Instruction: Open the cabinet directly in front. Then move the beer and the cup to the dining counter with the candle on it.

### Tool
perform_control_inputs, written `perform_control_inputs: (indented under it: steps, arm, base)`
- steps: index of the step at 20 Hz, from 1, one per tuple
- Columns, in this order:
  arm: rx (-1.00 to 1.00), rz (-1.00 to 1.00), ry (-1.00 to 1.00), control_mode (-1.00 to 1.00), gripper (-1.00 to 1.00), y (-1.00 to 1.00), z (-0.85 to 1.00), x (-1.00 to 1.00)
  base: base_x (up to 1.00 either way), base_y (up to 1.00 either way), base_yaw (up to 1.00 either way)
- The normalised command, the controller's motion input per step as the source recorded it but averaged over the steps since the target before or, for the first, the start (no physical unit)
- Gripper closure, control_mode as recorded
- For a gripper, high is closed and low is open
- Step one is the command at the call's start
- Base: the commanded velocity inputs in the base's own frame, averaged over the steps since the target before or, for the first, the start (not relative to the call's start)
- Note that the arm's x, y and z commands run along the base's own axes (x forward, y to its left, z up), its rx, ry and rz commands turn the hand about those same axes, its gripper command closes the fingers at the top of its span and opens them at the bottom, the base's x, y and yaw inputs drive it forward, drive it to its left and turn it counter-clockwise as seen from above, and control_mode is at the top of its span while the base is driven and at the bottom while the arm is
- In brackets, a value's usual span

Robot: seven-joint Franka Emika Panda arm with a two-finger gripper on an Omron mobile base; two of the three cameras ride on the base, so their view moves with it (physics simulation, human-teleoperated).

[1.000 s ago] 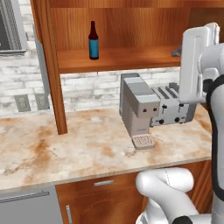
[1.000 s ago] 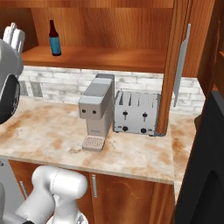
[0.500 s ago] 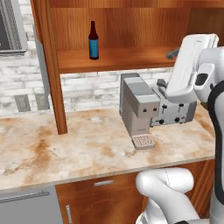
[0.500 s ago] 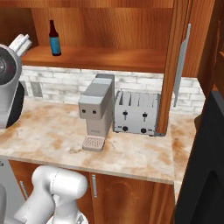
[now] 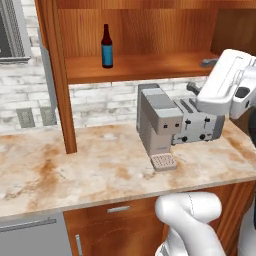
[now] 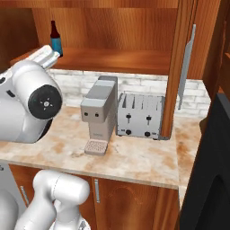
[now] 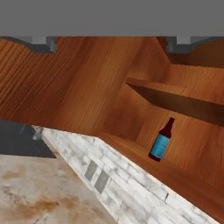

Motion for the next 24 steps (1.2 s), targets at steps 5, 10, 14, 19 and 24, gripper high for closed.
perform_control_inputs:
  steps: [5,10,14,19,24]
  arm:
    - [0.17,0.00,0.04,-1.00,-1.00,0.01,0.00,0.01]
    - [0.00,0.00,0.27,-1.00,-1.00,0.00,0.50,0.32]
    - [-0.01,0.00,0.51,-1.00,-1.00,0.00,0.46,0.35]
    - [0.00,0.00,0.47,-1.00,-1.00,0.00,0.00,0.32]
    - [0.02,0.00,0.08,-1.00,-1.00,0.00,0.00,0.07]
  base:
    - [0.00,0.00,0.00]
    - [0.00,0.00,0.00]
    - [0.00,0.00,0.00]
    - [0.00,0.00,0.00]
    - [0.00,0.00,0.00]
